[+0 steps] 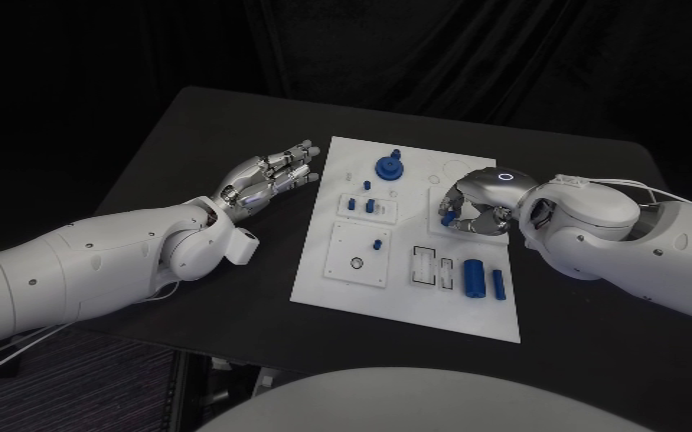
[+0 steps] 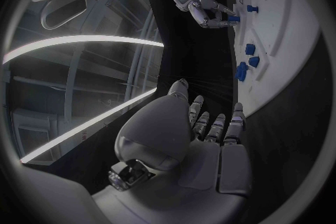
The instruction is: Assemble the parts on the task board
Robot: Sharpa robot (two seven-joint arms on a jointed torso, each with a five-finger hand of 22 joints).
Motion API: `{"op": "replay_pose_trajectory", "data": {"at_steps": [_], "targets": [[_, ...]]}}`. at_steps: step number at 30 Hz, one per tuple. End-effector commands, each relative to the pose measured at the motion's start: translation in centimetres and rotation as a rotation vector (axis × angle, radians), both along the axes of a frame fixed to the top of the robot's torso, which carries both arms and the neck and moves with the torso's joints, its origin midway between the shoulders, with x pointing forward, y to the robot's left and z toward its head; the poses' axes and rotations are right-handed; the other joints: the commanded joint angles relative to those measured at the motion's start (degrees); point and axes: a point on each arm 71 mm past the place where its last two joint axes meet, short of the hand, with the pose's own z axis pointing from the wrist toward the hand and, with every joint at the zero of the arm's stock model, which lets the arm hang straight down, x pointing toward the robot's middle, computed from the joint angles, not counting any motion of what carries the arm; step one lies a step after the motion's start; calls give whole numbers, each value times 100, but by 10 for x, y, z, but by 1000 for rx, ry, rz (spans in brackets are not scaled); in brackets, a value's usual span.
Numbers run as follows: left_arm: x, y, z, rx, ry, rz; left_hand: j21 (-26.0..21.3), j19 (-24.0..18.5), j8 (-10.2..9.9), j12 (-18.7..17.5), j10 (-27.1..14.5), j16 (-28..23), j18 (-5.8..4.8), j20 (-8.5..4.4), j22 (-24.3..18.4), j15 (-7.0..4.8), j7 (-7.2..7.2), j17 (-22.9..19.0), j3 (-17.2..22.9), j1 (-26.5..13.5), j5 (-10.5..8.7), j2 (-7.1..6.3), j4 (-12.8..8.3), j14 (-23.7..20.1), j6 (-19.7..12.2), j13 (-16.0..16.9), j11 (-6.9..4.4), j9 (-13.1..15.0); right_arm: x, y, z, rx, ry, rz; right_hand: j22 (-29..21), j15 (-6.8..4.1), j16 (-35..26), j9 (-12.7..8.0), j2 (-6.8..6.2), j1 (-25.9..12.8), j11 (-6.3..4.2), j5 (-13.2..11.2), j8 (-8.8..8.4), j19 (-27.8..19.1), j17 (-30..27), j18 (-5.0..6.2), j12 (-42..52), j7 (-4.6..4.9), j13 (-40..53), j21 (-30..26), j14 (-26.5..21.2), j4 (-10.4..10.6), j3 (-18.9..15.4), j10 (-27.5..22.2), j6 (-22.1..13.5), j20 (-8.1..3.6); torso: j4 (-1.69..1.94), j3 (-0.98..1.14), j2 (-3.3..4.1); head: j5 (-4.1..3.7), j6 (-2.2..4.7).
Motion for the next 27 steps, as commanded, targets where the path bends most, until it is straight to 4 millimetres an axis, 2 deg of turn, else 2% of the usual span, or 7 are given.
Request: {"op": "replay_pose_trajectory", "data": {"at_steps": [1, 4, 8, 17, 24, 25, 27], "targets": [[-1, -2, 3, -47, -36, -8, 21, 11, 25, 37, 30, 21, 36, 32, 0, 31, 21, 7, 15, 65, 34, -8, -31, -11, 57, 8, 36, 9, -1, 1, -3, -5, 23, 8, 886, -39, 9, 12, -56, 7, 10, 21, 33, -17, -10, -26, -20, -23, 11, 17, 11, -6, 41, 41, 20, -37, 1, -1, 2, 5, 0], [-1, -2, 3, -47, -35, -9, 21, 11, 25, 37, 30, 21, 36, 32, 0, 31, 21, 7, 15, 65, 34, -8, -31, -11, 57, 8, 36, 9, -1, 1, -3, -5, 30, 8, 889, -38, 14, 11, -70, 6, 12, 19, 13, -12, 0, -28, -27, -27, 14, 30, 14, -11, 44, 37, -12, -37, 0, -1, 3, 4, 0], [-1, -2, 3, -47, -34, -9, 21, 12, 30, 40, 36, 21, 36, 34, -1, 33, 28, 7, 18, 66, 34, -7, -35, -11, 75, 9, 42, 11, -1, 2, -4, -7, 36, 7, 884, -27, -2, -28, -112, -22, 26, -30, -148, -18, -17, -26, -62, -30, 32, 7, 13, 0, 81, 9, -260, -31, 6, -2, 4, 0, 0], [-2, -2, 2, -46, -34, -8, 23, 15, 40, 44, 46, 21, 36, 38, -1, 35, 44, 8, 25, 68, 31, -7, -43, -10, 114, 11, 60, 16, -1, 4, -4, -6, 38, 11, 882, -26, -5, -35, -119, -27, 29, -45, -172, -20, -21, -24, -69, -32, 37, -3, 12, 2, 90, 2, -293, -29, -1, -1, 5, 11, 0], [-2, -1, 2, -45, -33, -7, 23, 15, 40, 44, 46, 21, 36, 38, -1, 35, 44, 8, 25, 68, 31, -7, -43, -10, 114, 11, 60, 16, -1, 4, -2, 8, 25, 17, 889, -34, 6, 40, -83, -1, 16, -38, -58, -10, 4, -27, -62, 52, 74, 19, 24, -16, 152, 28, -53, -31, 2, -1, 4, 13, 0], [-2, -1, 2, -45, -33, -7, 23, 15, 40, 44, 46, 21, 36, 38, -1, 35, 44, 8, 25, 68, 31, -7, -43, -10, 114, 11, 60, 16, -1, 4, -2, 11, 23, 18, 891, -36, 9, 60, -74, 6, 13, -30, -29, -7, 10, -28, -60, 56, 80, 27, 26, -22, 161, 35, 0, -33, 2, -1, 4, 14, 0], [-2, -1, 2, -45, -33, -7, 23, 15, 40, 44, 46, 21, 36, 38, -1, 35, 44, 8, 25, 68, 31, -7, -43, -10, 114, 11, 60, 16, -1, 5, -2, 16, 18, 20, 907, -60, 35, 155, -23, 45, -17, 3, 117, 18, 53, -37, -30, 130, 109, 87, 47, -58, 193, 103, 259, -47, 2, 0, 3, 16, 0]]}}
